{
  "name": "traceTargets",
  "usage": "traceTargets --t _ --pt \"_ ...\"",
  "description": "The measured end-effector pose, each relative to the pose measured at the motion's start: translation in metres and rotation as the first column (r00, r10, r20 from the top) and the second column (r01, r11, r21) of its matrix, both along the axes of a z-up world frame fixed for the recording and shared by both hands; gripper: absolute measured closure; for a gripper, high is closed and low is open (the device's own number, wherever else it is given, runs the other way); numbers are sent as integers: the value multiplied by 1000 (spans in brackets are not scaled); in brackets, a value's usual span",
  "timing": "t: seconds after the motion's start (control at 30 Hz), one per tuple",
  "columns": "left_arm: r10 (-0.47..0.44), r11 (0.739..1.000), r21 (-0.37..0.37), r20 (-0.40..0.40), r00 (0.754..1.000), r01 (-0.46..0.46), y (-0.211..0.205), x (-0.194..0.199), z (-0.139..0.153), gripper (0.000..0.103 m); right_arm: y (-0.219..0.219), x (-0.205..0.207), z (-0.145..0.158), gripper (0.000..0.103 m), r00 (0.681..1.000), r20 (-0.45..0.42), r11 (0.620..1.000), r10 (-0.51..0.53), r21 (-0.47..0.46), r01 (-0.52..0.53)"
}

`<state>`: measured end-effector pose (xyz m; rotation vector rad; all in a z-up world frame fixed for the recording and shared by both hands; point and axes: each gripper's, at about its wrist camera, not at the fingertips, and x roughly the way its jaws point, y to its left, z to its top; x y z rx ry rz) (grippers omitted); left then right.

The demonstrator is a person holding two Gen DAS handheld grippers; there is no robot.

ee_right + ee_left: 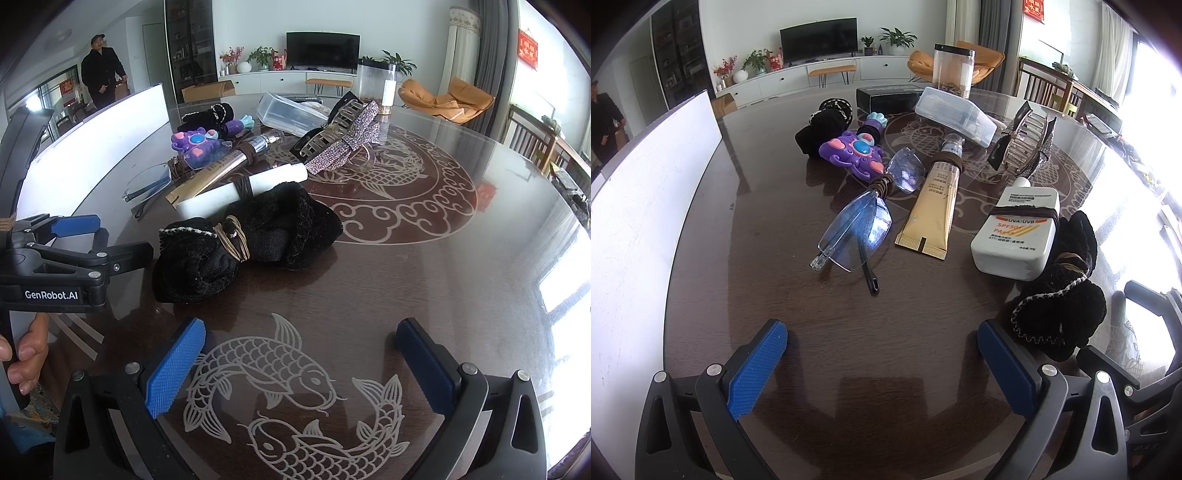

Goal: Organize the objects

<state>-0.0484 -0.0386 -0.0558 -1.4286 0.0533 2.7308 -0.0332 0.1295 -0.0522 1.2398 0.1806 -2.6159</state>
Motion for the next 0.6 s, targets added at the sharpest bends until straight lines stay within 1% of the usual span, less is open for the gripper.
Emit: traceTargets --t 0.43,0.6 --pt "-6 1000 1 1 1000 6 0 -1 -1 0 0 1 0 0 1000 -1 1000 -5 1 5" --pt "-16 1000 1 13 1000 16 -7 2 0 0 3 0 0 0 1000 9 1000 -22 -1 22"
